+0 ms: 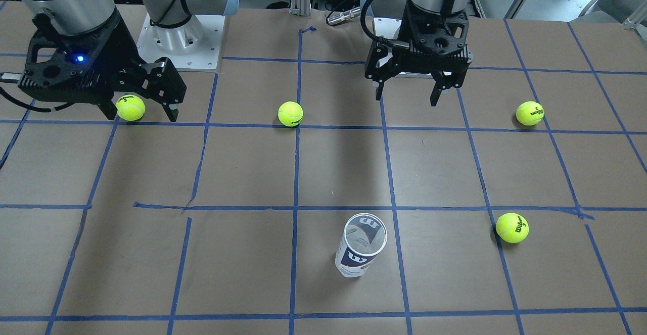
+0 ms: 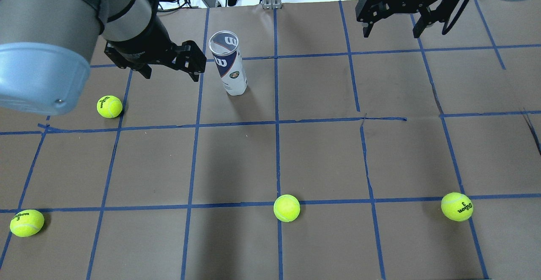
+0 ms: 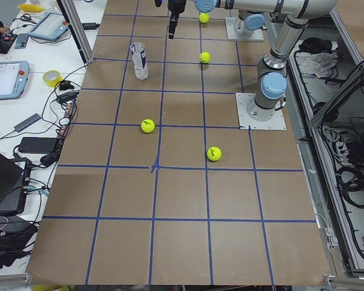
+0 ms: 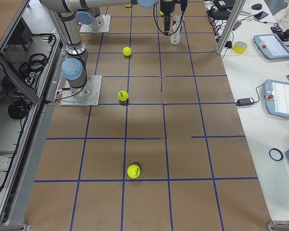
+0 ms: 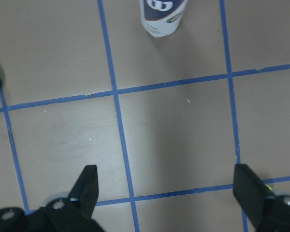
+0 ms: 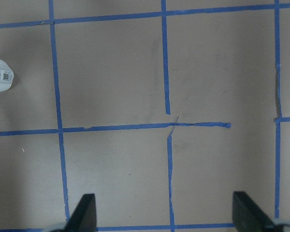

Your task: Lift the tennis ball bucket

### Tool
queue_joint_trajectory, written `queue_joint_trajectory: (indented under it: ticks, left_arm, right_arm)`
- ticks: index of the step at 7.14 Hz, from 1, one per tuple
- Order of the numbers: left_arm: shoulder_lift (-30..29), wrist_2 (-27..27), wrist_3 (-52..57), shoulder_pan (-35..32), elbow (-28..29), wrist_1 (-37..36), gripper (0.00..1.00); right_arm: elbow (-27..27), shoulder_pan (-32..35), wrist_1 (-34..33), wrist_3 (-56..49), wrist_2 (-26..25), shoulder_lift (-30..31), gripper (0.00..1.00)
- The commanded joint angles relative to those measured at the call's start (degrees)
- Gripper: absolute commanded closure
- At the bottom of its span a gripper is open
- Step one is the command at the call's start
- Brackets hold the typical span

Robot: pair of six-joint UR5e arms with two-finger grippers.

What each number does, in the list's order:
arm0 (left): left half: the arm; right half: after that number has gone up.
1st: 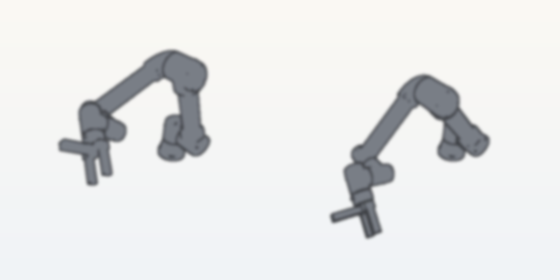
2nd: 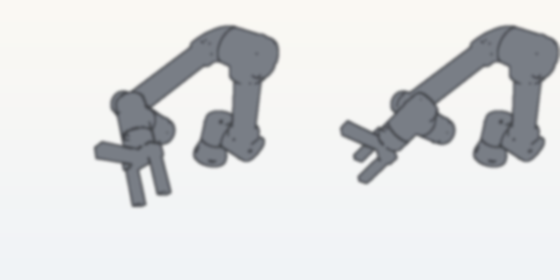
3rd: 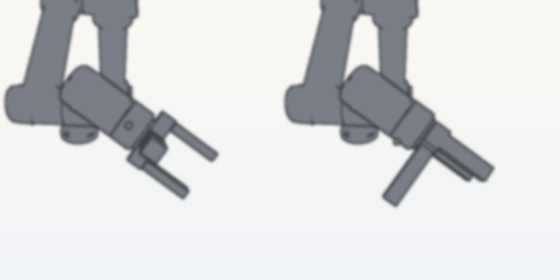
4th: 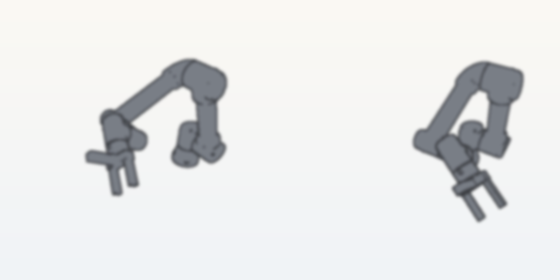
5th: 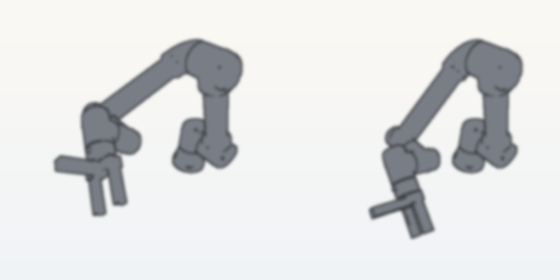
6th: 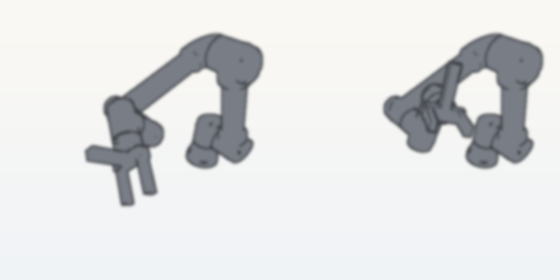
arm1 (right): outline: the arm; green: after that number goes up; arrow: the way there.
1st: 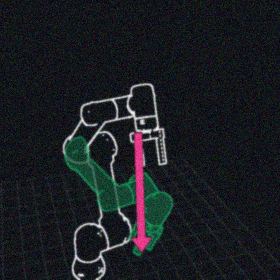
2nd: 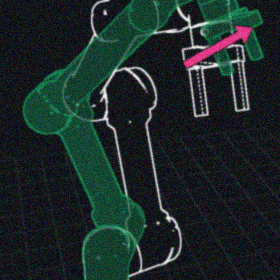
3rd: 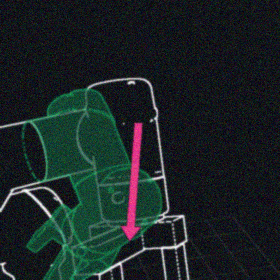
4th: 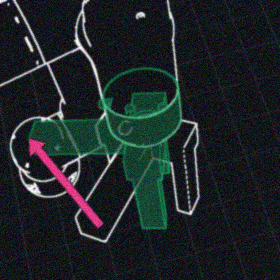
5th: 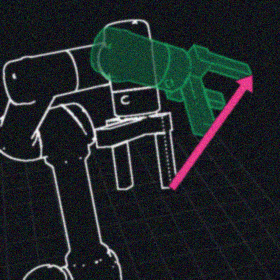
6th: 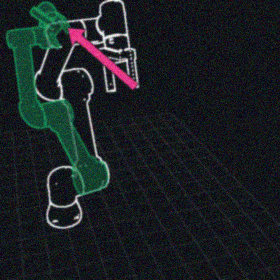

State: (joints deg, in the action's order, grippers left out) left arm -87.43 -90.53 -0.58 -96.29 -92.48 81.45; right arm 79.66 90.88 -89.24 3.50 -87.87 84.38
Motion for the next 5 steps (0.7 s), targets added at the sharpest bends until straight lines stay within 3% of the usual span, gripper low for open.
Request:
queue_joint_trajectory:
  ticks: [1,5]
  left_arm:
    - [-0.64,0.62,0.06,1.02,2.31,4.33,0.0]
    - [-0.11,0.44,0.06,1.02,2.13,4.51,0.0]
  right_arm:
    - [0.05,0.09,0.11,-0.07,0.5,0.0,0.0]
    - [0.14,0.0,0.11,-0.16,0.07,0.0,0.0]
